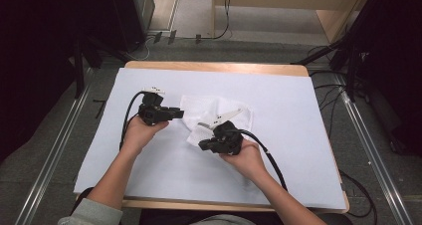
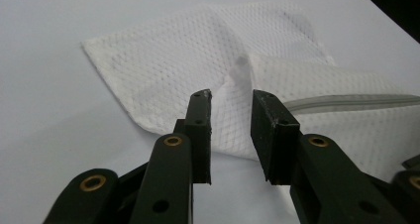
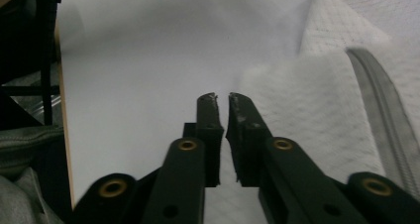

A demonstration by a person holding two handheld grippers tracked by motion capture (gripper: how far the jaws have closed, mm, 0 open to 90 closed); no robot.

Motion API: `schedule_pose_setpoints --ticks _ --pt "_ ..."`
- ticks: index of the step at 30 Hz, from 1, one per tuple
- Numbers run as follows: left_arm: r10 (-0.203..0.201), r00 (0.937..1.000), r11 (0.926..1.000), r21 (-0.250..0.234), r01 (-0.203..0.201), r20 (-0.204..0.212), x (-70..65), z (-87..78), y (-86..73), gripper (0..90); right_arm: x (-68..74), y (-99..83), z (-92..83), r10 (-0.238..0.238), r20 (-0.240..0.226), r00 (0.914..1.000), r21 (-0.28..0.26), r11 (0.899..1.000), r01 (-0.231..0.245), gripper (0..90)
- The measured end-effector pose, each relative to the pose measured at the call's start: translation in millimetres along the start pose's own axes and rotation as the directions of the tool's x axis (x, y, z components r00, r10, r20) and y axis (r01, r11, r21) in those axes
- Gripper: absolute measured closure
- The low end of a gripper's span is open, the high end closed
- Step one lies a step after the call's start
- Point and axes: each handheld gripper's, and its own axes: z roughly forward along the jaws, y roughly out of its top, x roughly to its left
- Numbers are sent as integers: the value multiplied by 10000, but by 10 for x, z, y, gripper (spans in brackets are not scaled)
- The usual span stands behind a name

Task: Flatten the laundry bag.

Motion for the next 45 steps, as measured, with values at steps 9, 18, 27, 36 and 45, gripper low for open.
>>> schedule_pose_setpoints --ticks 9,18,27,36,45 --pt "351 9986 9992 162 -358 391 -138 101 -12 646 -68 60 -393 -254 818 9963 -965 9948 333 746" --pt "484 9962 9958 741 -538 727 -282 355 -56 560 -340 -21 -580 428 1622 9858 -1140 9932 -244 765" --pt "386 9953 9891 1382 -507 889 -334 634 -146 455 -829 -172 -651 1559 2431 9574 -1300 9833 -1271 727" --pt "581 9948 9863 1492 -702 838 -336 748 -225 492 -1289 -309 -613 2212 3530 9091 -1265 9740 -1878 680" --pt "942 9935 9834 1493 -1029 647 -356 788 -251 864 -1463 -385 -468 2248 4219 8784 -947 9744 -2039 601"
